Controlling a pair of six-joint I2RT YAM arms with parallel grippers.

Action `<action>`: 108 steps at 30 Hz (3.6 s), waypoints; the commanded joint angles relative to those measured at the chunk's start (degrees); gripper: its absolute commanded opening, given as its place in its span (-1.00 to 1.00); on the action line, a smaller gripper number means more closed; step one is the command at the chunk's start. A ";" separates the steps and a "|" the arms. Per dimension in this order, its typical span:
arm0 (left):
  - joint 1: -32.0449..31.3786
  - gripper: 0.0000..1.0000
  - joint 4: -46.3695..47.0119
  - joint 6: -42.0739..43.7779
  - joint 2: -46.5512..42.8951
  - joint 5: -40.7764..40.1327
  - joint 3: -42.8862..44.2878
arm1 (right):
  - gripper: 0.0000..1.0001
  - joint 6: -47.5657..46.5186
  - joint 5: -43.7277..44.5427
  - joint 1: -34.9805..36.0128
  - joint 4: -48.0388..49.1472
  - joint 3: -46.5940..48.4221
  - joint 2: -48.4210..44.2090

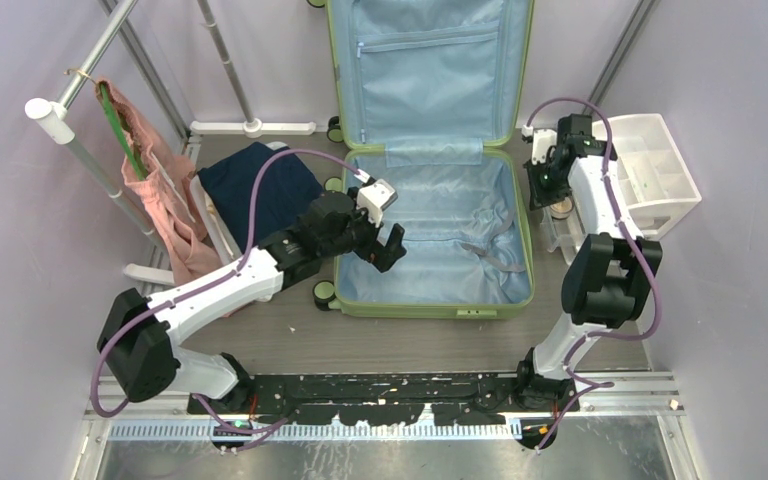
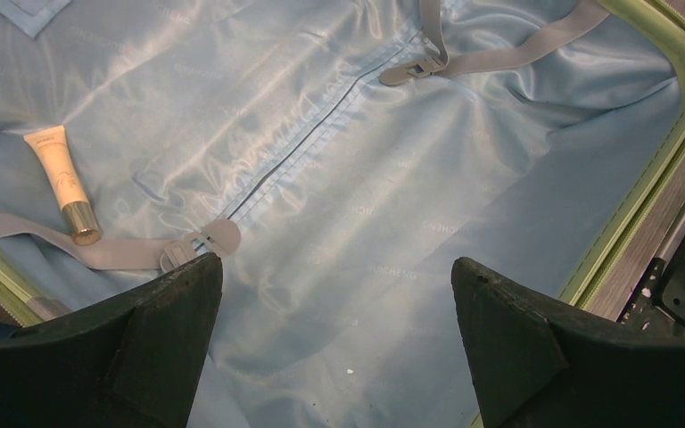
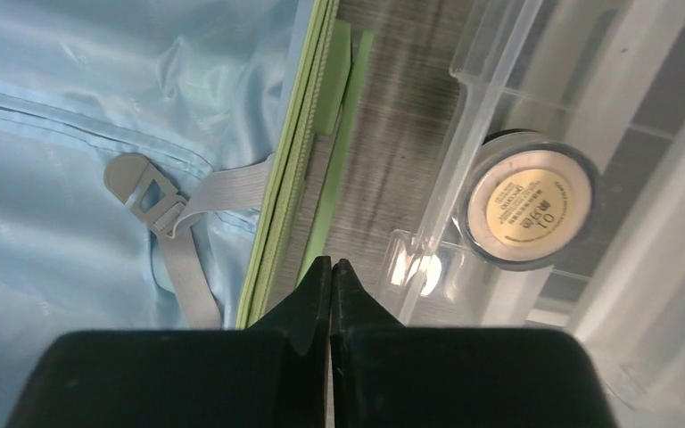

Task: Open, take out, and arrange the luggage
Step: Close the drawer of the storage box, then pick up the storage box at the center of the board.

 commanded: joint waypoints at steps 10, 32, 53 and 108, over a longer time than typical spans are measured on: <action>0.25 0.99 0.73 -0.88 -3.47 -1.98 0.83 | -0.97 -0.67 25.14 0.36 14.97 -4.04 3.14; 3.26 0.99 2.06 -8.11 -4.37 -2.01 1.44 | -0.31 -2.53 24.14 -1.09 15.61 -3.30 3.06; 10.70 0.91 7.21 -22.56 -7.64 3.57 3.35 | 1.00 -3.73 -21.24 -13.01 -17.96 29.82 -6.25; 13.87 0.70 34.14 -47.61 2.90 21.20 -2.30 | -0.98 -0.32 -8.27 -14.35 -21.31 35.86 9.41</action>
